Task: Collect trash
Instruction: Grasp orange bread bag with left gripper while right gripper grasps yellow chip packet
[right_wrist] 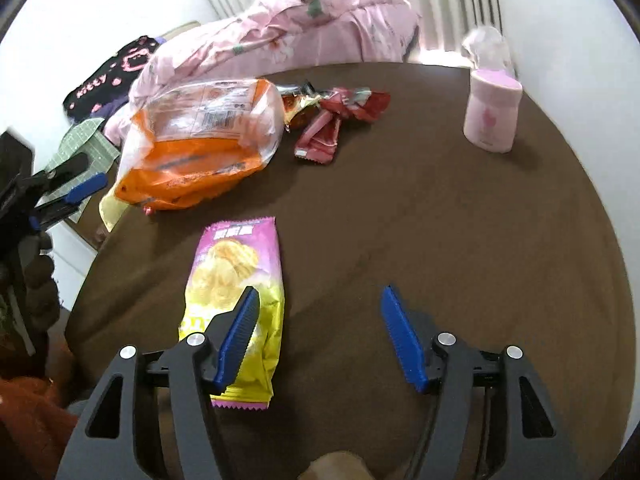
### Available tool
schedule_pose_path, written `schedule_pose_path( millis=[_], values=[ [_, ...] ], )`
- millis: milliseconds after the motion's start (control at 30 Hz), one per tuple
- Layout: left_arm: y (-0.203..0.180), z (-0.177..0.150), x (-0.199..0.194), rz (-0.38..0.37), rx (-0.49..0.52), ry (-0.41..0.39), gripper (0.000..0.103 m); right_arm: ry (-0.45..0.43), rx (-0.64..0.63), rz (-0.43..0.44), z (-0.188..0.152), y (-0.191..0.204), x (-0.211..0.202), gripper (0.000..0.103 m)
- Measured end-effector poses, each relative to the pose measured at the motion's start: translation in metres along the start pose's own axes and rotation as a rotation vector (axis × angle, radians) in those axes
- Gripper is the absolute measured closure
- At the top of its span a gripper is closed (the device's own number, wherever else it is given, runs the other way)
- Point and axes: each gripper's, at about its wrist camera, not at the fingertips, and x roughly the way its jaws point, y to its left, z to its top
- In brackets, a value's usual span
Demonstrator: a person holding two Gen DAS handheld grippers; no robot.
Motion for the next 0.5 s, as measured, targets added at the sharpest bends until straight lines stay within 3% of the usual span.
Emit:
schedule_pose_path(
  millis=[100, 200, 267, 333, 367, 500],
  values=[
    [-0.008, 0.008, 0.016, -0.016, 0.011, 0.013, 0.033, -0.008, -0.004, -0.028, -0.004, 0.007, 0.000, 0.042],
    [-0.014, 0.017, 0.032, 0.016, 0.033, 0.019, 0.033, -0.009, -0.041, -0.066, -0.006, 0.013, 0.003, 0.042],
    [-0.013, 0.021, 0.049, 0.028, 0.002, 0.073, 0.034, 0.000, -0.071, -0.086, -0.006, 0.016, 0.003, 0.043],
    [-0.010, 0.019, 0.062, 0.030, -0.040, 0.127, 0.049, -0.023, -0.064, -0.090, -0.006, 0.017, -0.005, 0.043],
    [-0.008, 0.016, 0.063, 0.031, -0.051, 0.136, 0.062, -0.045, -0.068, -0.090, -0.007, 0.018, -0.010, 0.043],
    [-0.002, 0.013, 0.051, 0.022, -0.082, 0.098, 0.074, -0.104, -0.094, -0.075, -0.006, 0.024, -0.028, 0.043]
  ],
)
